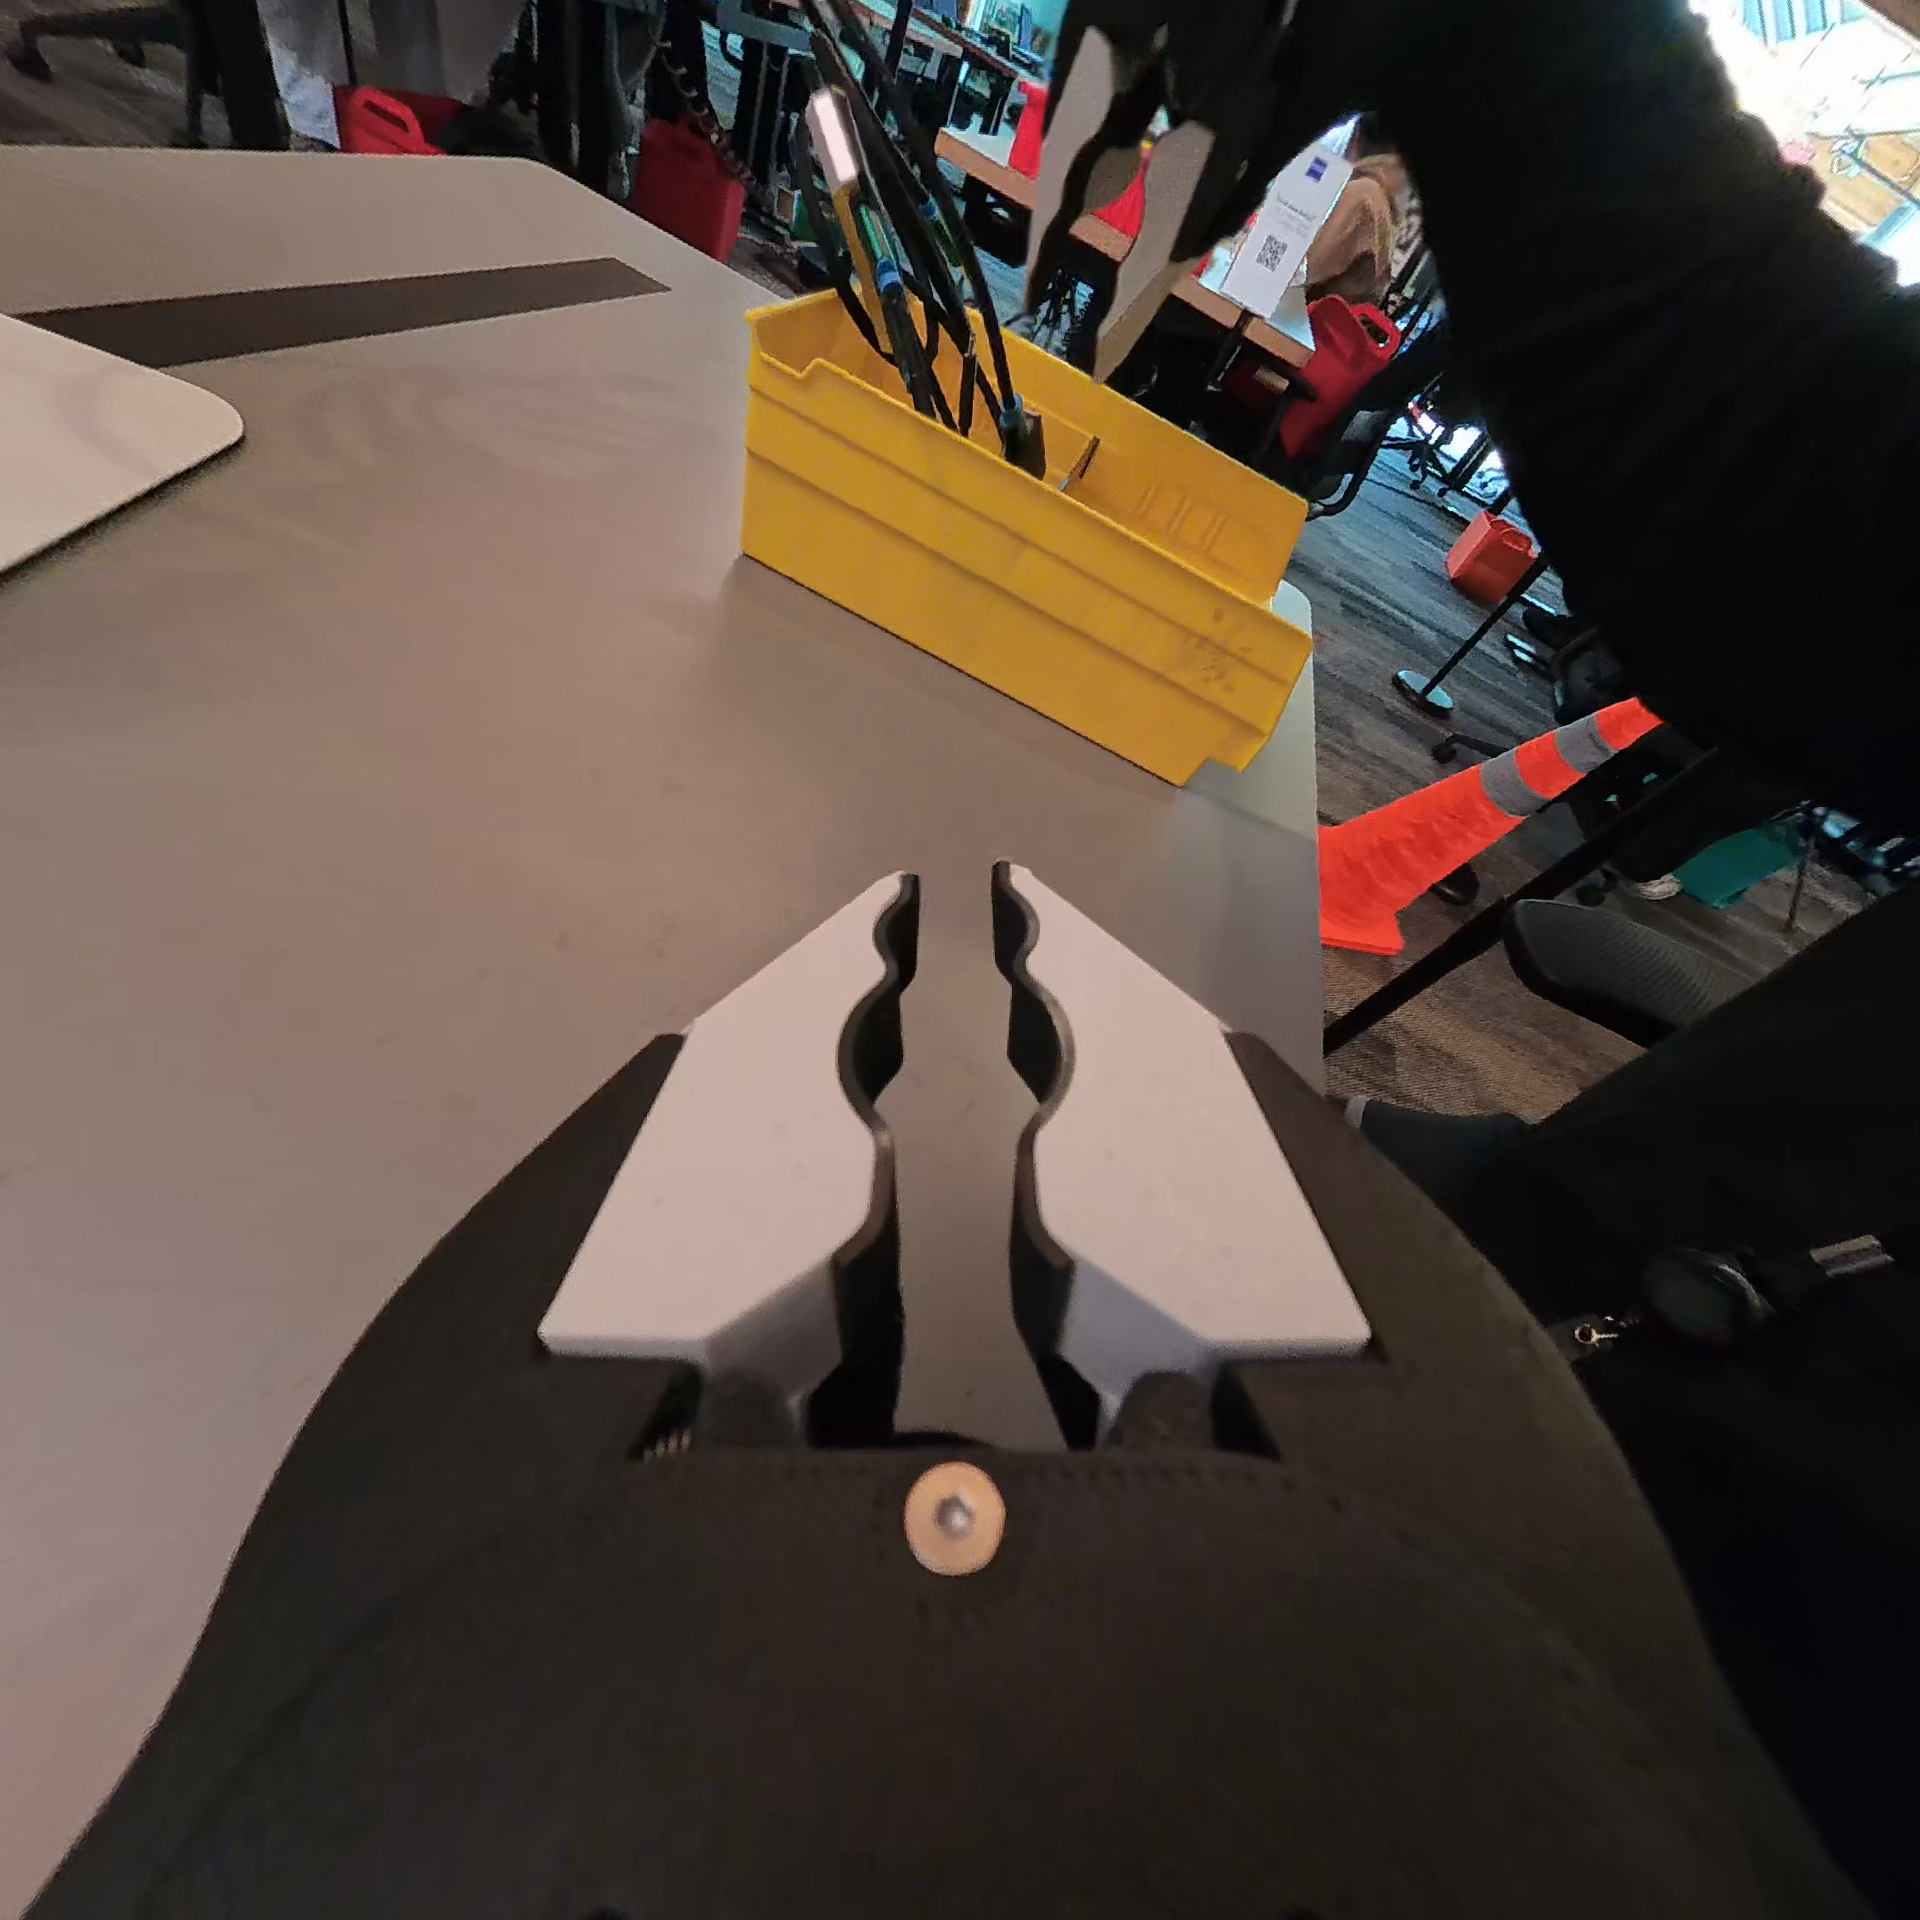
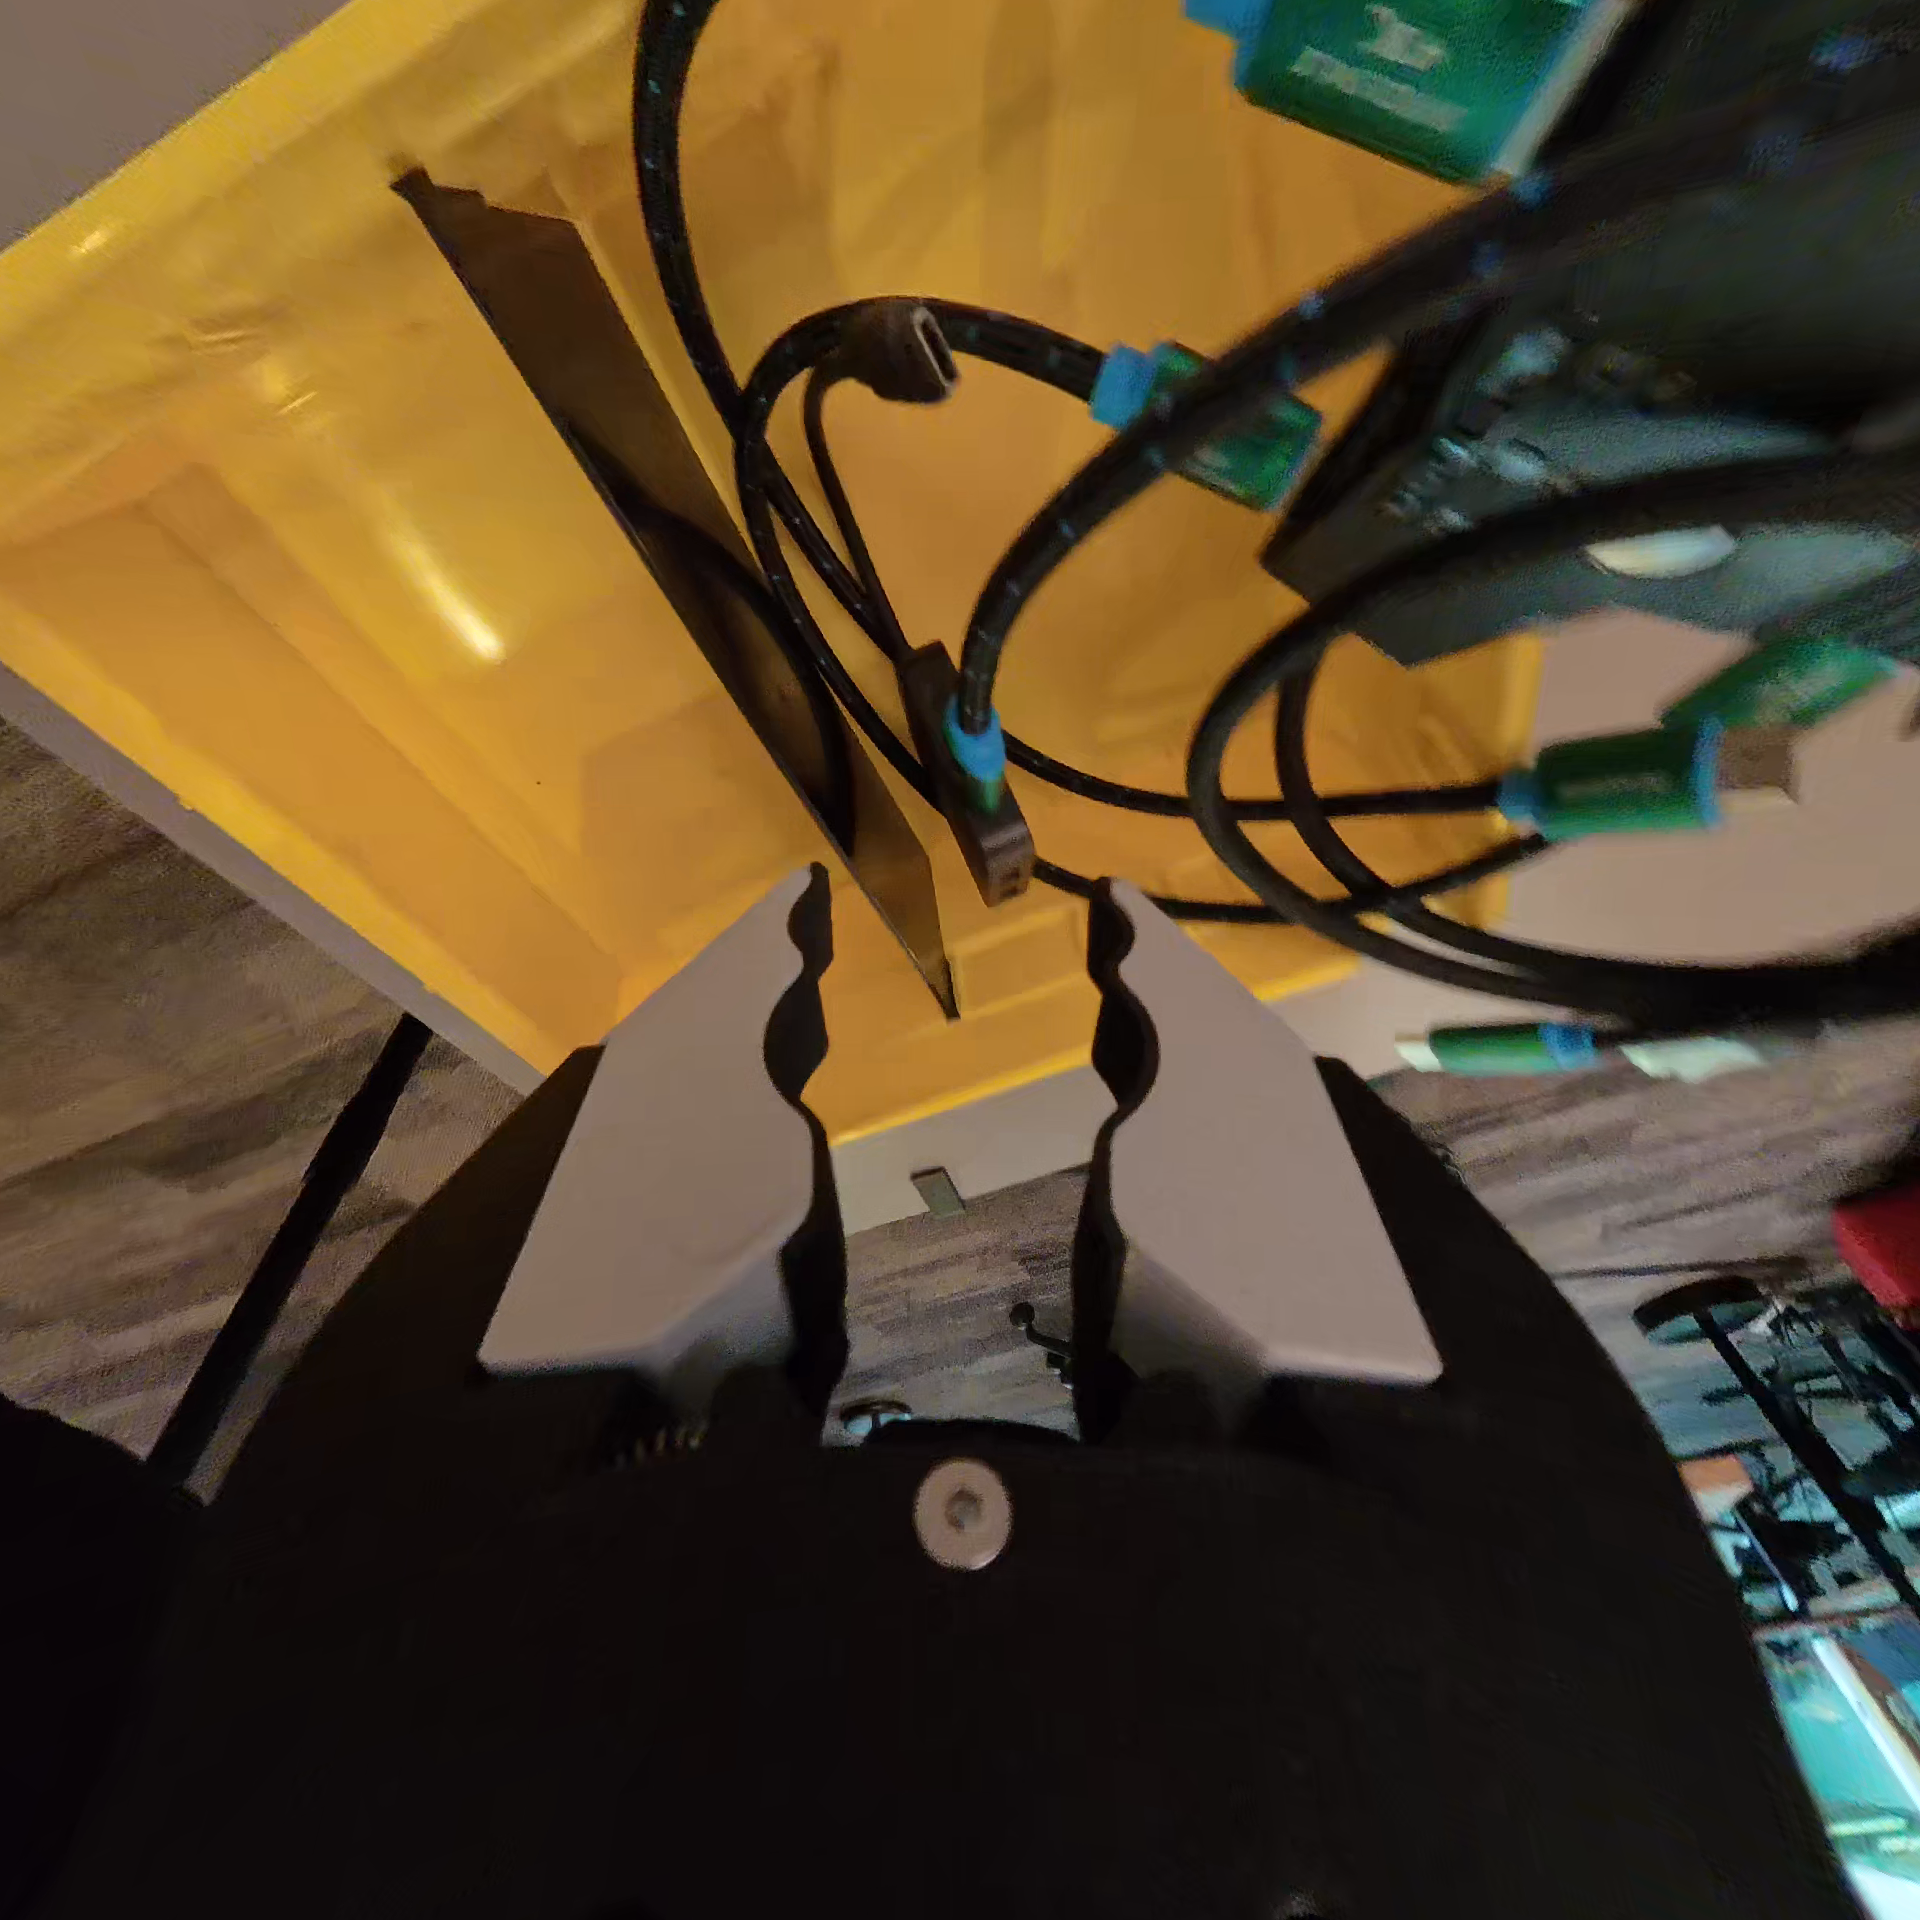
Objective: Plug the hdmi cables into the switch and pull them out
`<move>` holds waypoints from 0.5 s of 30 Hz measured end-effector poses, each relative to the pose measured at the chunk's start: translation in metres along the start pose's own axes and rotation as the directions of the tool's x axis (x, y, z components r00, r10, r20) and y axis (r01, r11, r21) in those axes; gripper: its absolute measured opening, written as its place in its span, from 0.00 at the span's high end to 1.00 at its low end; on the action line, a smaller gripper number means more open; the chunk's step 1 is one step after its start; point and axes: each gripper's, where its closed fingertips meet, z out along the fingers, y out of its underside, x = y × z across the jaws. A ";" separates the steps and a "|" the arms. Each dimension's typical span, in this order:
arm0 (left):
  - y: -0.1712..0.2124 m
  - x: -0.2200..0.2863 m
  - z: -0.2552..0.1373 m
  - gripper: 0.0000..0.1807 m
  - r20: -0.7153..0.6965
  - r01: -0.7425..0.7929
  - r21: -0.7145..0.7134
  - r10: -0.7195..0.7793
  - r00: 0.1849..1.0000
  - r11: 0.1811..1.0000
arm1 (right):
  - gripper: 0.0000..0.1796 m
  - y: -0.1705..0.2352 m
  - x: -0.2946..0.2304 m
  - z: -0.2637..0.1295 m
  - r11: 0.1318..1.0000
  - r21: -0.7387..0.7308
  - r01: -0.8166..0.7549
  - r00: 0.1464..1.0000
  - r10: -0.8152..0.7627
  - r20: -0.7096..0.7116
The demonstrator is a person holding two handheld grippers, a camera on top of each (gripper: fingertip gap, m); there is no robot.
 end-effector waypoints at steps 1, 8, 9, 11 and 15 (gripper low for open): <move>-0.001 0.000 -0.001 0.93 0.009 -0.007 0.001 0.007 1.000 1.000 | 0.74 0.003 0.001 -0.009 1.000 0.015 -0.022 0.999 0.022 -0.032; -0.016 -0.003 -0.006 0.88 0.147 -0.105 -0.033 0.109 0.983 0.994 | 0.77 -0.046 -0.057 -0.087 0.898 0.439 -0.020 0.991 0.077 -0.113; -0.017 -0.004 -0.006 0.86 0.173 -0.125 -0.053 0.133 0.976 0.991 | 0.77 -0.056 -0.072 -0.098 0.868 0.496 -0.001 0.992 0.064 -0.110; -0.016 -0.007 -0.004 0.81 0.227 -0.142 -0.097 0.161 0.961 0.985 | 0.77 -0.080 -0.103 -0.118 0.790 0.612 0.033 0.995 0.032 -0.095; -0.002 -0.021 0.007 0.65 0.326 -0.091 -0.177 0.145 0.934 0.980 | 0.74 -0.128 -0.154 -0.131 0.668 0.743 0.038 0.999 -0.011 -0.041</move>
